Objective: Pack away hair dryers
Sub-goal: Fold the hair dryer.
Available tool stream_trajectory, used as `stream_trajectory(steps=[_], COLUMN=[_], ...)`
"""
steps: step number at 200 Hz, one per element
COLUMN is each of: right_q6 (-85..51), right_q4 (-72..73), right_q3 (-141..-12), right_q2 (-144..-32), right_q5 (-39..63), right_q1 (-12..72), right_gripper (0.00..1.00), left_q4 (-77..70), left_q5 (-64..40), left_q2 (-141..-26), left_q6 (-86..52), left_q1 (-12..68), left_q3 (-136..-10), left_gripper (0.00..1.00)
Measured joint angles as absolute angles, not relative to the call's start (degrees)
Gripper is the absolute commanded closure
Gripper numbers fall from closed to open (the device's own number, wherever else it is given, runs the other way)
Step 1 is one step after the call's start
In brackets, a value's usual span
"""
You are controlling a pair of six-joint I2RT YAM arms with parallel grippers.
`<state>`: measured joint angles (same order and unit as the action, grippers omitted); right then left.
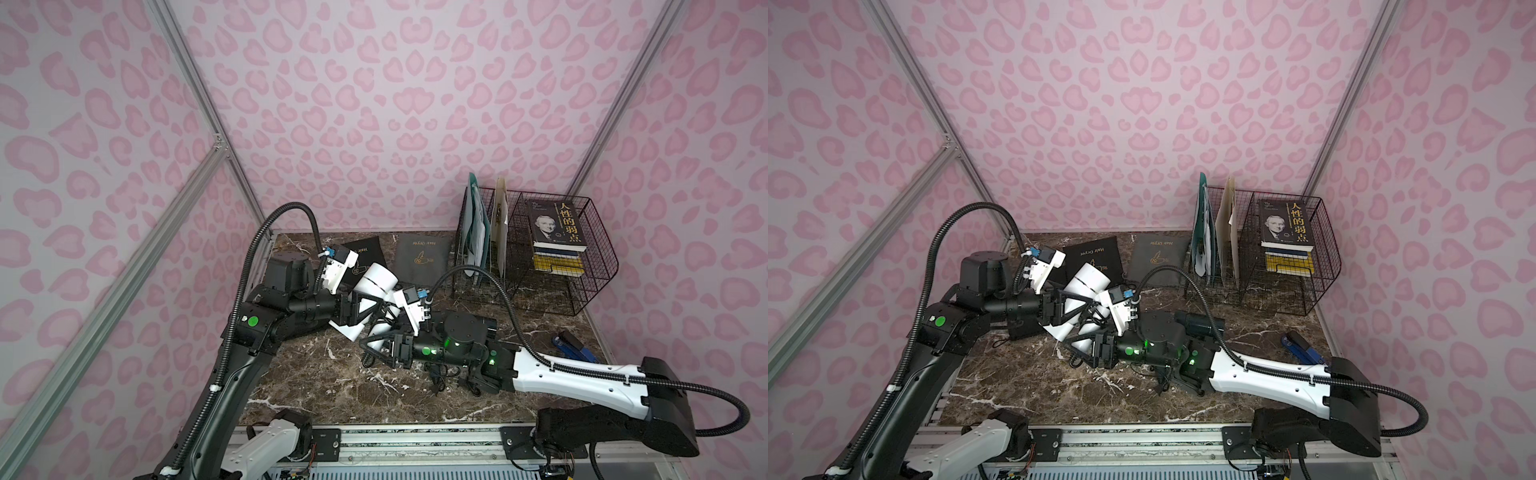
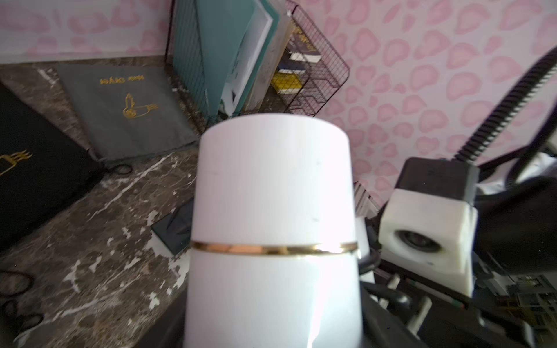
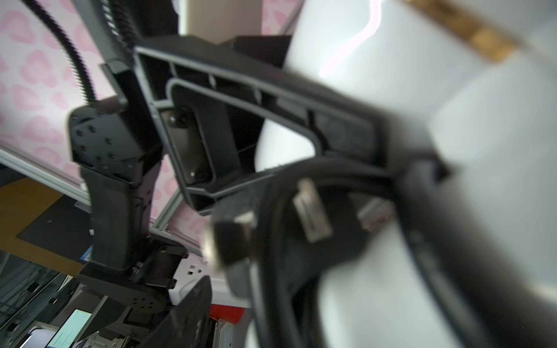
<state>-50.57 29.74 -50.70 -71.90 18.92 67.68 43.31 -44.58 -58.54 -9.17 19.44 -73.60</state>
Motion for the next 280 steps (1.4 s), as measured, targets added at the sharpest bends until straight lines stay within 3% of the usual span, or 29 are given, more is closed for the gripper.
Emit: stream_trajectory(steps=[58,104,164,186,202,232,255,280], right_q6=[-48.99,-47.81,-45.56,-44.45,-43.59,-41.63,-40.97,-40.97], right_q4=[36.97,36.42,34.72,32.36,30.79,26.87,23.75,21.23], right_q3=[-41.32,-39.27,-44.12,-46.00,-46.52,-45.71,-44.62,-44.14], right_q2=[-60.38,-55.99,-58.06,-60.12,-60.53,-57.93,-55.57,-55.29], right_q5=[14.79,10.59,5.98,4.78,2.85,-2.81,-5.56,-7.20], right_q1=[66.17,66.15,66.11,66.28,66.98,70.52,71.66,71.75], right_gripper=[0.26,0.32,0.58,0.63,0.62,0.51,0.50,0.58], left_q4=[44.14,44.73,48.29,48.40,49.28,50.72,50.54,50.46], left_q5=[-49.91,-49.23,-45.41,-44.99,-44.16,-43.05,-42.57,-42.57], left_q2=[-59.88,-60.97,-62.67,-62.81,-63.11,-63.83,-64.71,-65.49], left_q6=[-8.16,-7.25,-5.93,-5.50,-5.23,-3.84,-3.81,-3.46], left_q1=[19.86,19.75,19.77,19.77,19.70,19.77,19.77,19.73], left_q3=[-75.88,-77.49,-79.53,-80.01,-80.64,-82.35,-84.29,-85.67], left_gripper=[0.98,0.98,0.98,0.98,0.98,0.98,0.98,0.99])
